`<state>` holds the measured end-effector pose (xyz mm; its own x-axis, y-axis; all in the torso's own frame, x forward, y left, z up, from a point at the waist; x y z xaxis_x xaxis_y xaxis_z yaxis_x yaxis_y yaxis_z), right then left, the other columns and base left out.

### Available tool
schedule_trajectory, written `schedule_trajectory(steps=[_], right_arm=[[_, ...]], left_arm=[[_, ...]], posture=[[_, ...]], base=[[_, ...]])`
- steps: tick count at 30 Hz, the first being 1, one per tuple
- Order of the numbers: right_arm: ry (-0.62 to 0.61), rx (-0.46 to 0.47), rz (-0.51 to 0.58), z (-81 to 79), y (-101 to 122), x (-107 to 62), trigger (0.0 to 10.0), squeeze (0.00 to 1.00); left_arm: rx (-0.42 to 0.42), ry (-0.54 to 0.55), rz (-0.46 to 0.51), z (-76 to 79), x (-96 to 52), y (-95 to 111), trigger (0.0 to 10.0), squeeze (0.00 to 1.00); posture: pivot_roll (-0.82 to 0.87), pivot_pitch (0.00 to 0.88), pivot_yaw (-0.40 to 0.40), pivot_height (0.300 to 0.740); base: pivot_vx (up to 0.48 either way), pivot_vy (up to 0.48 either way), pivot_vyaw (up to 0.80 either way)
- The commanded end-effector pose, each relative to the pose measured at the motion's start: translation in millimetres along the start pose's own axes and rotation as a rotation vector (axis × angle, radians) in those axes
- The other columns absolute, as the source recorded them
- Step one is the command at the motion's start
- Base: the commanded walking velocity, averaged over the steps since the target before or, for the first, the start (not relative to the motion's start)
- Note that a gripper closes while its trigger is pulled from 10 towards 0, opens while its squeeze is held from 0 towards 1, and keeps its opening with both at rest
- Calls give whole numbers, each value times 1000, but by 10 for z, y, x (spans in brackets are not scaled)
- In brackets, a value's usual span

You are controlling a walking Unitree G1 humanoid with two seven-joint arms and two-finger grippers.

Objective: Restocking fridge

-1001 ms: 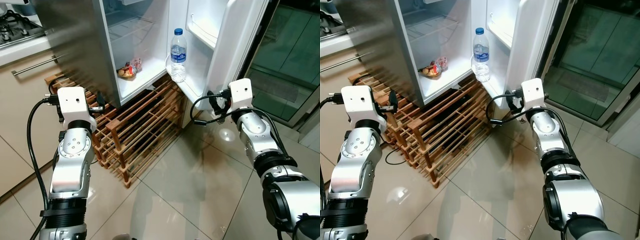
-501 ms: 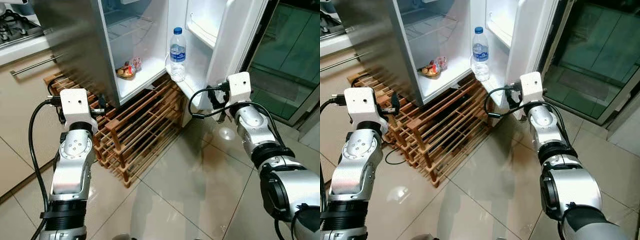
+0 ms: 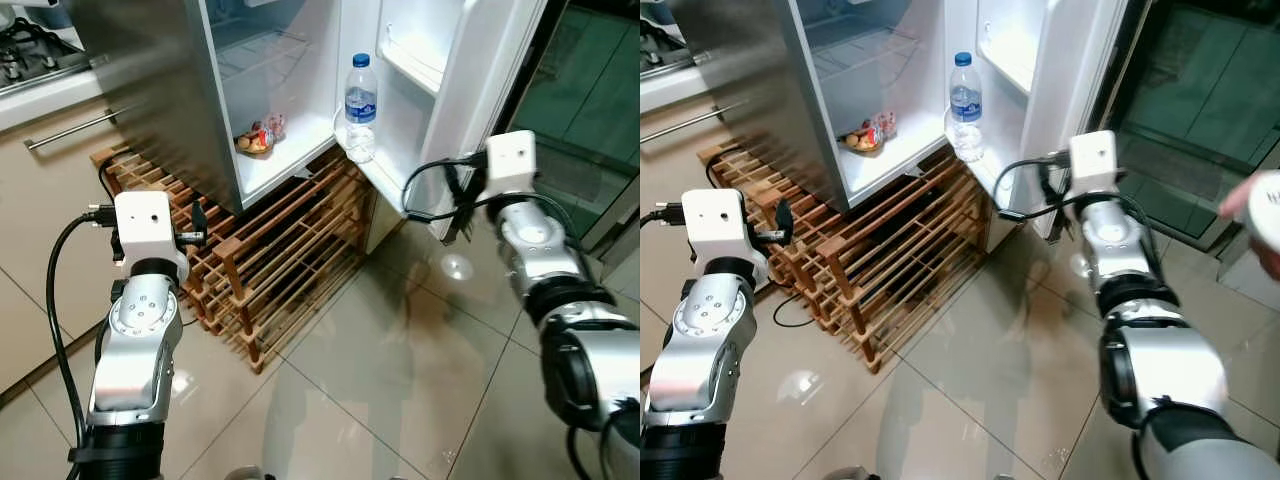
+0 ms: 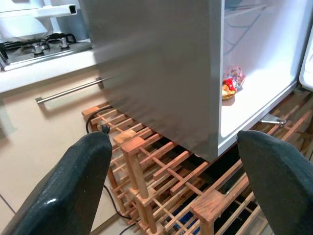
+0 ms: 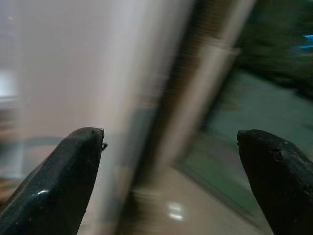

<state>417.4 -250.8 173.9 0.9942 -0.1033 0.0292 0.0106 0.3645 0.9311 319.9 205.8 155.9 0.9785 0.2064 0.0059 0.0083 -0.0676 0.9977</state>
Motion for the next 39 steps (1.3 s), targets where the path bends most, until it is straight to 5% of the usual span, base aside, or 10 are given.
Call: schedule_trajectory(steps=[1, 6, 10, 16, 20, 22, 23, 24, 26, 39], right_arm=[[-118, -48, -86, 317, -202, -81, 10000, 0], [-368, -217, -155, 1015, -345, -296, 10000, 0], [-423, -193, -119, 1220, -351, -397, 10000, 0], [-276, 109, 35, 412, -400, -426, 10000, 0], [-414, 293, -218, -46, -687, -782, 10000, 0], [-440, 313, -329, -132, -1024, -600, 10000, 0], [-440, 313, -329, -132, -1024, -600, 10000, 0], [-356, 317, -323, -425, -1069, -626, 10000, 0], [-254, 343, -270, -641, -802, -857, 10000, 0], [-167, 211, -19, -640, -268, -805, 10000, 0]], left_arm=[[16, -9, 11, -1, -4, 59, 10000, 0], [17, -20, 16, 24, 12, 103, 10000, 0], [12, -28, 13, 34, 11, 96, 10000, 0], [44, -91, -31, 79, -29, -31, 10000, 0], [54, -86, -39, 20, -25, -62, 10000, 0], [52, -79, -39, 9, -15, -66, 10000, 0], [52, -79, -39, 9, -15, -66, 10000, 0], [38, -67, -38, 26, 23, -66, 10000, 0], [27, -80, -27, 92, 47, -37, 10000, 0], [-15, -110, 47, 170, 67, 99, 10000, 0]], posture=[[72, 13, 32, 740], [72, 16, 36, 740], [62, 12, 33, 740], [33, 0, 20, 740], [16, 0, 8, 740], [17, 0, 4, 740], [17, 0, 4, 740], [14, 0, 8, 740], [17, 0, 6, 740], [48, 0, -11, 740]], base=[[0, 0, 0], [0, 0, 0], [0, 0, 0], [0, 0, 0], [0, 0, 0], [0, 0, 0], [0, 0, 0], [0, 0, 0], [0, 0, 0], [0, 0, 0]])
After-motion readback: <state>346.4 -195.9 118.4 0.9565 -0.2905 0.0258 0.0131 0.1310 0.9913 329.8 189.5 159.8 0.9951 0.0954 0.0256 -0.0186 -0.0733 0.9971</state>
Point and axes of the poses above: a point about 5 cm out from each wrist's last joint towards the gripper, its own x axis pointing out of the wrist towards the gripper, its own y axis along the axis of the wrist's last joint, z = x × y, the point moved 3 cm from there along x, pointing out of the wrist towards the gripper, and after that the axes turned 4 degrees about -x, right-handed, at the moved point
